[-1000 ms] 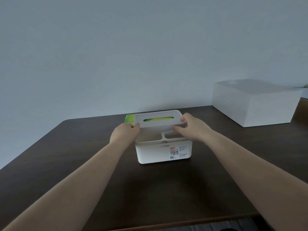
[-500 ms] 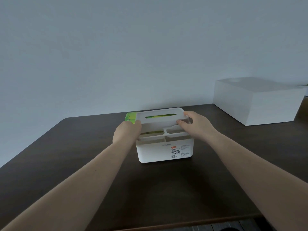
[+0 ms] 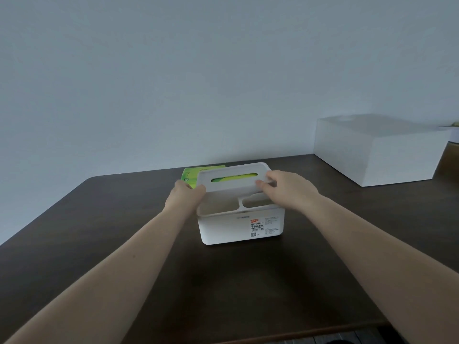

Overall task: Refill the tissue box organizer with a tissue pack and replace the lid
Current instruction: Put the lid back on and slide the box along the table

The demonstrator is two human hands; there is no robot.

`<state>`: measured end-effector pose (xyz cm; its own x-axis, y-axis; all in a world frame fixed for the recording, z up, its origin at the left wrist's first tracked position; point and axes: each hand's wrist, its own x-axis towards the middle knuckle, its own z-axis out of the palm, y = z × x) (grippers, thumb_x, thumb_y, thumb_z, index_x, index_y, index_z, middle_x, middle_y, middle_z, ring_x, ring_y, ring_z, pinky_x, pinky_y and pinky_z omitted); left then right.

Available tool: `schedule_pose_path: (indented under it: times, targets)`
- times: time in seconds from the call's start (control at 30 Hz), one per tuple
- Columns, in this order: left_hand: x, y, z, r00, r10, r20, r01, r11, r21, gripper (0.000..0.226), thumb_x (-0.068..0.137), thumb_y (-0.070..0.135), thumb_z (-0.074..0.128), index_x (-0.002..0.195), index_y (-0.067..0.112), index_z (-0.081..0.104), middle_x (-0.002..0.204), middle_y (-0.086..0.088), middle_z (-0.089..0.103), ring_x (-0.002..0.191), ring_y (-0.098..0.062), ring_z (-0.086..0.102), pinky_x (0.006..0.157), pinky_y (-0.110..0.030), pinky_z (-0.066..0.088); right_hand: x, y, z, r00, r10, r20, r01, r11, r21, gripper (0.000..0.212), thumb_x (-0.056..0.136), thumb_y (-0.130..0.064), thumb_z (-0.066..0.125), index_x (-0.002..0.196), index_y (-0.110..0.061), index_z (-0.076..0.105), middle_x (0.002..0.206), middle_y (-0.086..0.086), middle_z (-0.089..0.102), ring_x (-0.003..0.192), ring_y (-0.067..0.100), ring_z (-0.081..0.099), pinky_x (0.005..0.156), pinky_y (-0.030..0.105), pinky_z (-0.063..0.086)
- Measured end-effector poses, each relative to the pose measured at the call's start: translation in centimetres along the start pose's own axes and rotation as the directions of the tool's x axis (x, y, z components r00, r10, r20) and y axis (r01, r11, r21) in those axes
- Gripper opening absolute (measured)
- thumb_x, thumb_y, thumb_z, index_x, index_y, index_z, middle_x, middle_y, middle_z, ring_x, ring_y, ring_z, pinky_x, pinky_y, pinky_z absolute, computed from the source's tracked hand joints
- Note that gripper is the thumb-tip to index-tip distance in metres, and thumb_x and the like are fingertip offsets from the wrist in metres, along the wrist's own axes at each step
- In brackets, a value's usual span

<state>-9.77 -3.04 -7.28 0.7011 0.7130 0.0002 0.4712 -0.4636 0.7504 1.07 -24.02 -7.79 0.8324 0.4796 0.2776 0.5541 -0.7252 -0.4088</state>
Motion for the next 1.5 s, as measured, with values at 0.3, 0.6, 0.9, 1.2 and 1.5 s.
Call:
schedule_pose_path:
  times: [0.3,0.6,0.9,1.2,1.5]
  targets:
    - [1.7,1.8,1.4,0.997,0.074,0.036,-0.067,0.984,-0.167,0.035,0.097,0.018,0.034,0.122,0.004,0.054,0.105,-0.008,0.057,0.089,-0.027,0.054,0.085,-0.034,0.047,2.3,-0.9,0.5,0.989,0.094,0.113,-0.13,0.916,0.38,0.028,0.093,-0.026,0.036,0.113,-0.012,0.049,0.113,0.009,0.054,0.105,0.028,0.049,0.077,0.032,0.034]
    - [3.4,0.6,2.8,0.995,0.1,-0.032,-0.103,0.983,-0.153,0.036,0.094,0.011,0.027,0.06,0.024,0.029,0.066,0.003,0.034,0.072,-0.024,0.035,0.075,-0.032,0.029,3.2,0.2,2.3,0.994,0.096,-0.06,-0.072,0.945,0.319,0.035,0.091,-0.024,0.033,0.114,-0.013,0.058,0.103,0.005,0.063,0.09,0.023,0.055,0.07,0.034,0.04]
    - [3.0,2.2,1.3,0.99,0.125,0.071,-0.136,0.973,0.184,0.044,0.086,0.006,0.03,0.125,0.003,0.048,0.131,-0.015,0.051,0.114,-0.035,0.049,0.096,-0.039,0.04,5.6,-1.6,0.9,0.991,0.137,-0.005,-0.137,0.99,0.043,0.028,0.089,-0.028,0.037,0.071,-0.011,0.051,0.078,0.004,0.058,0.075,0.029,0.053,0.057,0.031,0.035]
    - [2.4,1.0,2.4,0.978,0.202,-0.055,-0.18,0.945,0.273,0.031,0.087,0.015,0.025,0.108,0.009,0.048,0.122,-0.012,0.057,0.1,-0.035,0.052,0.085,-0.04,0.042,5.2,-1.1,3.1,0.971,0.219,-0.092,-0.208,0.971,0.117,0.066,0.085,-0.064,0.019,0.119,-0.017,0.053,0.11,0.007,0.063,0.092,0.027,0.054,0.072,0.039,0.037]
    - [0.4,0.8,1.5,0.991,0.122,0.059,-0.128,0.986,0.107,0.061,0.094,0.053,0.03,0.135,0.009,0.045,0.134,-0.017,0.054,0.12,-0.035,0.052,0.093,-0.037,0.041,1.3,-0.3,0.9,0.986,0.136,0.092,-0.155,0.954,0.258,0.06,0.087,-0.061,0.036,0.117,-0.011,0.051,0.114,0.009,0.062,0.098,0.028,0.058,0.081,0.043,0.051]
